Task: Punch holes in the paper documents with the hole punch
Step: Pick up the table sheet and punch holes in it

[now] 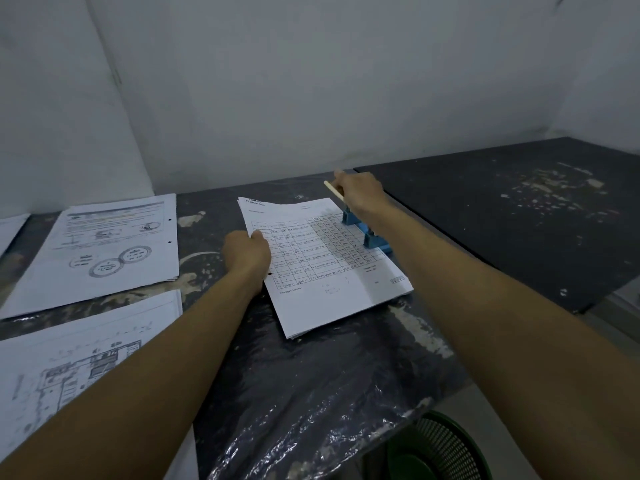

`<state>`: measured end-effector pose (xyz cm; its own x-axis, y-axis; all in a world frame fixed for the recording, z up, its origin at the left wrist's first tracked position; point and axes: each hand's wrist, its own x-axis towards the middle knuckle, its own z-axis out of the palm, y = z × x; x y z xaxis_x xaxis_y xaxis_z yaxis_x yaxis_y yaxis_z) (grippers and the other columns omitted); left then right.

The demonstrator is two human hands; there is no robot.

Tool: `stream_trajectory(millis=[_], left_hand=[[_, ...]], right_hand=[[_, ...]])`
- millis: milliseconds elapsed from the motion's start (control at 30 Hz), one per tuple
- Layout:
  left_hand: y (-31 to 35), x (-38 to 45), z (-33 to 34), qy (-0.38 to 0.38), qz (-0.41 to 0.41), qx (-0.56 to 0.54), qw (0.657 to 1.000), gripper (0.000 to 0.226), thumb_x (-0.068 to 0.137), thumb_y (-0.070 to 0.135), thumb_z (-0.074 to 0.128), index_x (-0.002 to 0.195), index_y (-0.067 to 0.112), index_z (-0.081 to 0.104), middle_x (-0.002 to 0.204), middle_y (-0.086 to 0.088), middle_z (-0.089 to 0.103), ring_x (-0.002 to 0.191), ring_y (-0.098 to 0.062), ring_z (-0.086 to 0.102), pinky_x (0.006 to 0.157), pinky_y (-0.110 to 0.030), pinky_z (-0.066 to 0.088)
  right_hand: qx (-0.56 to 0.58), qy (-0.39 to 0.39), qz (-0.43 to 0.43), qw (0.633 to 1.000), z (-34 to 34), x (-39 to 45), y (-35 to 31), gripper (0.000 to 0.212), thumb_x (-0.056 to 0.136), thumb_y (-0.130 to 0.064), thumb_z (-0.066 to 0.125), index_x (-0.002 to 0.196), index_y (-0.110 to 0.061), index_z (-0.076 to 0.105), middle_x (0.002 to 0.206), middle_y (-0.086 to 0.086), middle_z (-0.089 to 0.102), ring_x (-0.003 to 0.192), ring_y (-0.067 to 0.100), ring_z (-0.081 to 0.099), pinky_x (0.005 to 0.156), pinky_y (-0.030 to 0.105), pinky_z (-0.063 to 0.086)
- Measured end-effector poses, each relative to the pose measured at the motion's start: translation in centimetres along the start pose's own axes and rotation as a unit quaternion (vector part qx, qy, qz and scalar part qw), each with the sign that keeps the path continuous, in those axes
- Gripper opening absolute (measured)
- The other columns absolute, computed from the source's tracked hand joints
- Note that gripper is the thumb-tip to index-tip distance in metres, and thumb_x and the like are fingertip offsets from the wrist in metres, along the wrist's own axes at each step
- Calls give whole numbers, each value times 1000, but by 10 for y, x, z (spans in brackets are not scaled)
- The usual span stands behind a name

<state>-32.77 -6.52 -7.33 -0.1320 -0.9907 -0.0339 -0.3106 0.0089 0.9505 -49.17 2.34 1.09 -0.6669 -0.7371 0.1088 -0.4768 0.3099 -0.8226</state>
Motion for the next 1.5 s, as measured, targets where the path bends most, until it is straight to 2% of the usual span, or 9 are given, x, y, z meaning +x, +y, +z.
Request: stream_trajectory(millis=[233, 367, 533, 667, 867, 967, 1067, 1300, 1500], left_hand=[[14, -4, -19, 17, 3, 24, 1000, 31, 102, 23, 48, 102, -2, 66, 107, -14, 70, 81, -31, 69, 71, -43, 61], [18, -2, -46, 19, 10, 34, 999, 32, 103, 24, 46, 107, 0, 66, 110, -13, 70, 85, -30, 69, 74, -42, 60], [16, 1, -84, 55, 63, 32, 996, 34, 103, 26, 45, 91, 1, 64, 89, -12, 66, 77, -26, 62, 62, -29, 45], [16, 2, -118, 72, 89, 1, 993, 38, 101, 27, 47, 67, 10, 47, 70, -6, 53, 69, -22, 51, 63, -30, 38], [18, -9, -173, 56, 83, -33, 994, 37, 100, 30, 49, 92, -3, 64, 85, -8, 66, 77, -22, 60, 73, -35, 49], [11, -13, -203, 53, 79, -40, 995, 41, 99, 33, 49, 92, -6, 61, 86, -16, 66, 77, -22, 59, 70, -34, 47], [-1, -20, -231, 54, 68, -15, 996, 32, 101, 29, 48, 85, 5, 61, 83, -11, 65, 73, -20, 60, 66, -28, 46], [-41, -31, -309, 111, 65, 151, 980, 39, 101, 26, 48, 68, 6, 51, 65, -10, 53, 57, -23, 48, 53, -29, 34], [-75, -39, -375, 134, 56, 268, 953, 36, 99, 27, 50, 68, 9, 46, 66, -12, 50, 60, -25, 46, 54, -31, 31]], right_hand=[[-65, 106, -60, 990, 3, -4, -2, 59, 105, -39, 37, 83, 2, 72, 75, 12, 70, 64, 22, 59, 61, 34, 45], [-86, 155, -115, 978, 4, -14, -7, 52, 107, -35, 36, 59, -16, 46, 57, -4, 48, 50, 7, 39, 48, 29, 26], [-76, 209, -276, 935, 22, -32, -22, 27, 105, -19, 41, 87, -10, 59, 73, -1, 58, 65, 13, 51, 58, 31, 37], [-70, 149, -343, 925, 48, -51, -33, 20, 100, -11, 48, 112, -6, 63, 102, 6, 67, 89, 14, 57, 75, 25, 45], [39, 28, -100, 994, 82, -80, -48, 36, 97, -30, 57, 125, -9, 49, 114, -4, 51, 102, 16, 52, 79, 31, 43], [139, -56, 6, 989, 93, -88, -57, 29, 93, -24, 64, 116, -8, 62, 101, 2, 62, 90, 18, 60, 72, 29, 48], [185, -124, 30, 974, 108, -101, -63, 12, 90, -9, 68, 98, 1, 68, 91, 5, 74, 75, 16, 69, 58, 20, 53], [151, -203, 24, 967, 162, -145, -88, 30, 86, -7, 73, 105, 14, 64, 99, 11, 76, 80, 16, 71, 68, 25, 58], [105, -259, -11, 960, 216, -184, -120, 18, 80, -7, 77, 74, -5, 60, 85, 25, 72, 69, 33, 72, 60, 39, 62]])
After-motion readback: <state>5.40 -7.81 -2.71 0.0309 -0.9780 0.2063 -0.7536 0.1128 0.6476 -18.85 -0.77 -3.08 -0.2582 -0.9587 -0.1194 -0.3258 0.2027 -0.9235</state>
